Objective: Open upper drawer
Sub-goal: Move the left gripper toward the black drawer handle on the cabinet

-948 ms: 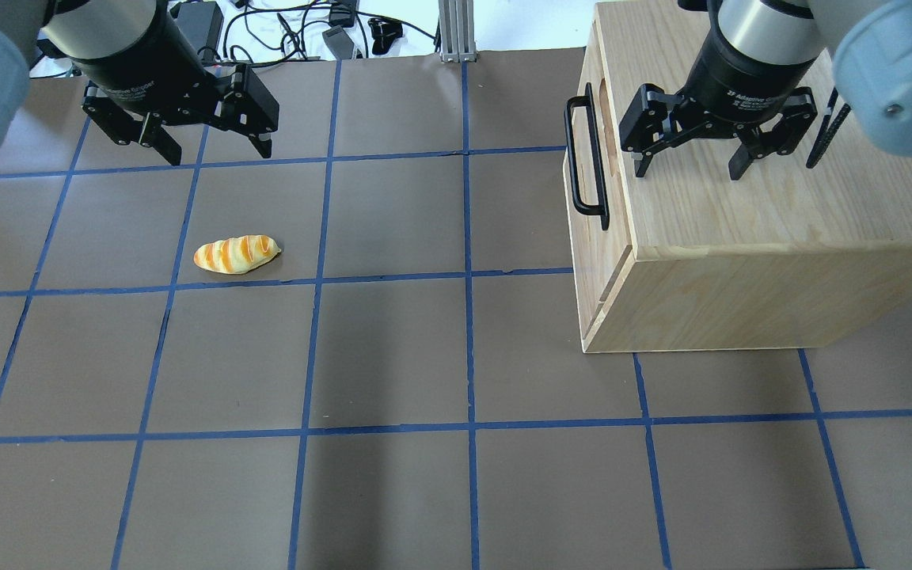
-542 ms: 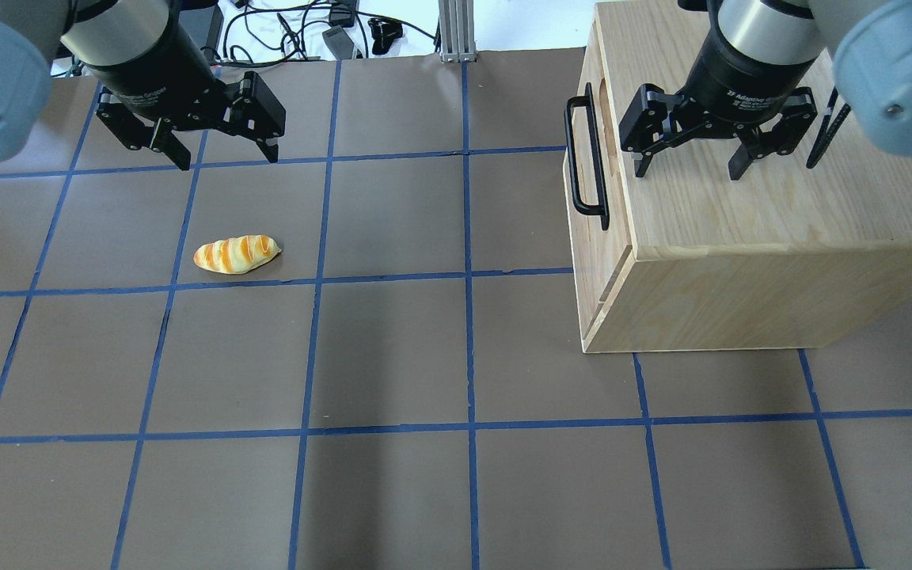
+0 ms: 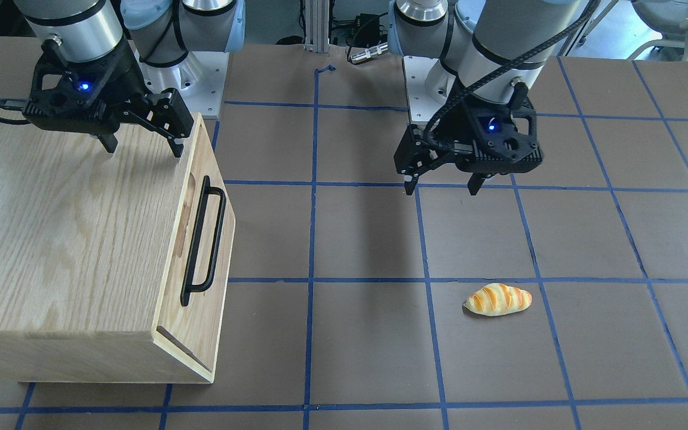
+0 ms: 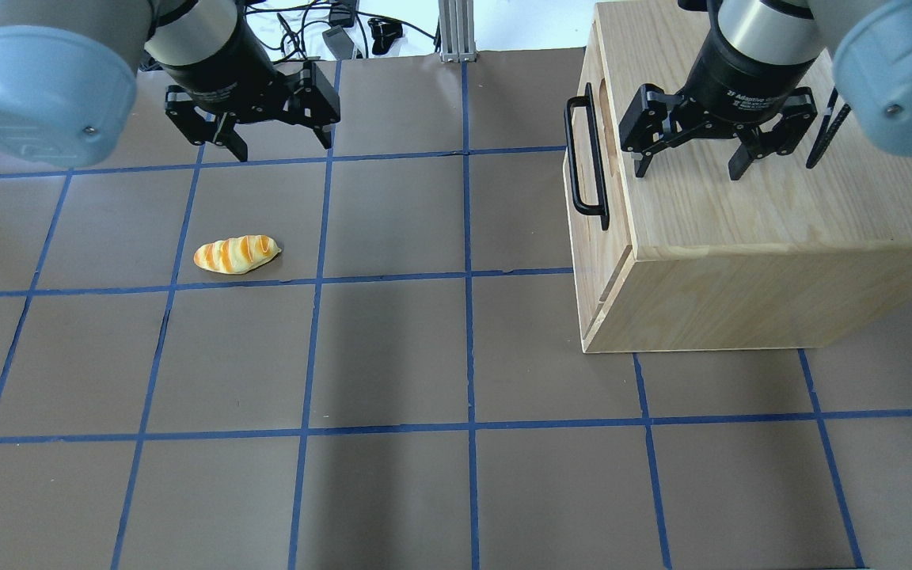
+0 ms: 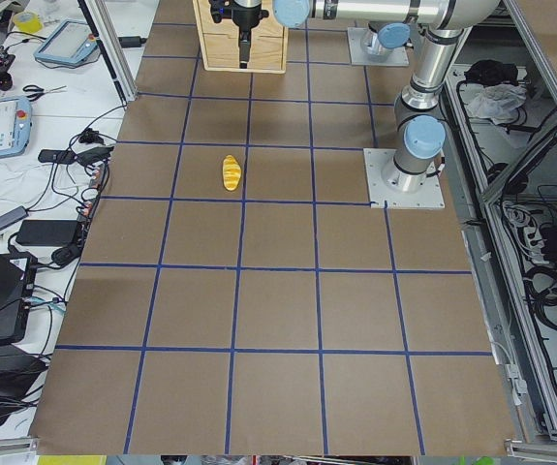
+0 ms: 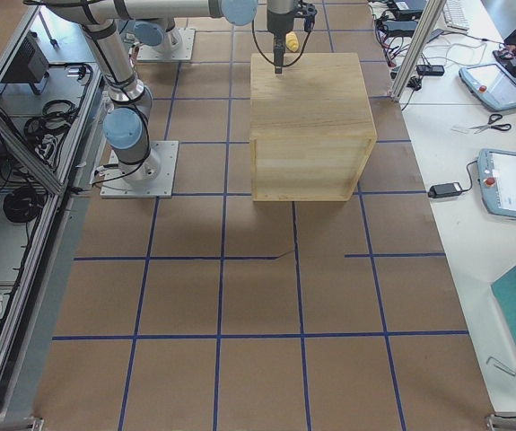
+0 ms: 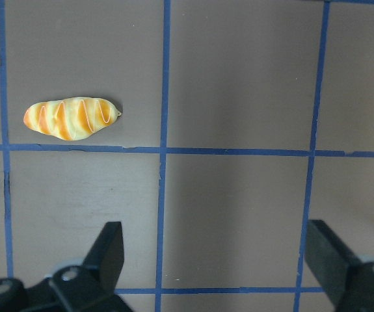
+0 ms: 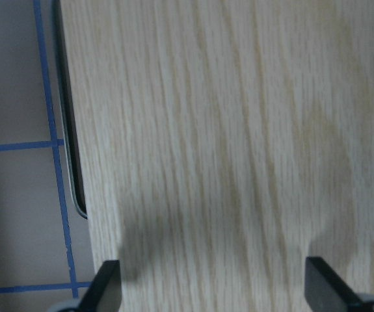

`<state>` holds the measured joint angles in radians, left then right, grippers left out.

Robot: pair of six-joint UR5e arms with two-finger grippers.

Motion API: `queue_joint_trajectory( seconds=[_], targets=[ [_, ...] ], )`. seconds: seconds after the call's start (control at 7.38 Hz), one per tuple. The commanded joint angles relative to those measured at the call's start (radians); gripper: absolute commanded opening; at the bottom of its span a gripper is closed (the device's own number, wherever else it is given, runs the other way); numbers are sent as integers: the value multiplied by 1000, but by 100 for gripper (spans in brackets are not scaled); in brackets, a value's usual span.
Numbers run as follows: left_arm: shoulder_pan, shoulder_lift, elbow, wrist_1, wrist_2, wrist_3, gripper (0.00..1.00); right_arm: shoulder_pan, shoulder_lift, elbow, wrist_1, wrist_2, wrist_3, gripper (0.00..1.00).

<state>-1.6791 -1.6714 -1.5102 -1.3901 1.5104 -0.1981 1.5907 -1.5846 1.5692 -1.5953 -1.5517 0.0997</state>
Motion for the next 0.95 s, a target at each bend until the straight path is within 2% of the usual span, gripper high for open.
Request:
queue_joint_trajectory(
  seconds=[0.0,0.27,0.41,0.81],
  targets=[
    [-82,-39,1,57,-4,-130,100,0,0,0,0,-1,0,100],
    [-123,-76,1,91,-22,-161,100,0,0,0,0,1,0,100],
    [-134,-91,1,126,-89,-181,100,0,0,0,0,-1,0,100],
    [-203,-146,-1,225,-101,-260,100,0,0,0,0,1,0,100]
  ],
)
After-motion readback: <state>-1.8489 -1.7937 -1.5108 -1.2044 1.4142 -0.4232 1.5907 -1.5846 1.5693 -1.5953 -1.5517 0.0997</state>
